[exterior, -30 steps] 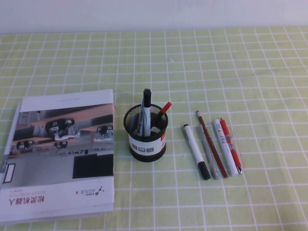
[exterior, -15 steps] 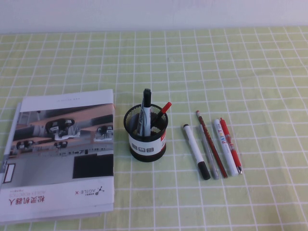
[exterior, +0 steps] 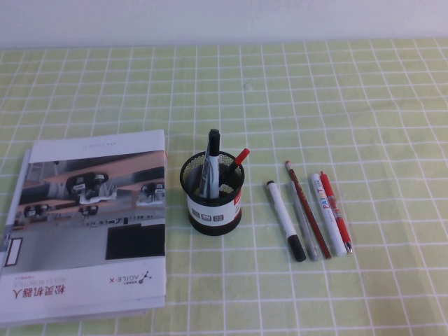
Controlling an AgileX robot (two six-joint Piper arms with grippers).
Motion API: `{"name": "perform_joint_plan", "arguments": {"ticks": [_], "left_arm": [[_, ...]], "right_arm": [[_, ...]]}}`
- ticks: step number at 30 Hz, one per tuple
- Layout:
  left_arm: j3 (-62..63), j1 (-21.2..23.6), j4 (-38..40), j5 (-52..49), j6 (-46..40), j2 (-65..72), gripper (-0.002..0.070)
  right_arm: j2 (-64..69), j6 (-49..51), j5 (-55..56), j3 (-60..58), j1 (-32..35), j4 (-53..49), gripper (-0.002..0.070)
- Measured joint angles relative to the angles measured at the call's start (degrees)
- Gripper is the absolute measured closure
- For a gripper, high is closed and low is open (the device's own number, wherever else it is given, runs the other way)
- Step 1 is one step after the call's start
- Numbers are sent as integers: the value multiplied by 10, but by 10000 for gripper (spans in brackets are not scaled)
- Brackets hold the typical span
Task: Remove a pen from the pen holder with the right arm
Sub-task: 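Take a marker out of the pen holder and lay it on the table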
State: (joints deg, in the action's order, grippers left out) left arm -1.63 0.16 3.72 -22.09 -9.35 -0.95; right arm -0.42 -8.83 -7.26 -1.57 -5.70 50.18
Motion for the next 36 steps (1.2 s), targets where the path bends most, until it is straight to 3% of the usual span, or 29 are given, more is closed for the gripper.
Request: {"name": "perform_joint_plan", "arguments": {"ticks": [7, 13, 26, 36], "left_arm": [[0, 0, 0, 0, 0, 0, 681], [0, 0, 0, 0, 0, 0, 681], [0, 0, 0, 0, 0, 0, 681], [0, 0, 0, 0, 0, 0, 681]], "right_arm": [[0, 0, 6, 0, 0, 16, 689], [15, -24, -59, 43, 0, 12, 689], [313, -31, -256, 219, 0, -140, 689], [473, -56, -247, 289, -18, -169, 689]]}}
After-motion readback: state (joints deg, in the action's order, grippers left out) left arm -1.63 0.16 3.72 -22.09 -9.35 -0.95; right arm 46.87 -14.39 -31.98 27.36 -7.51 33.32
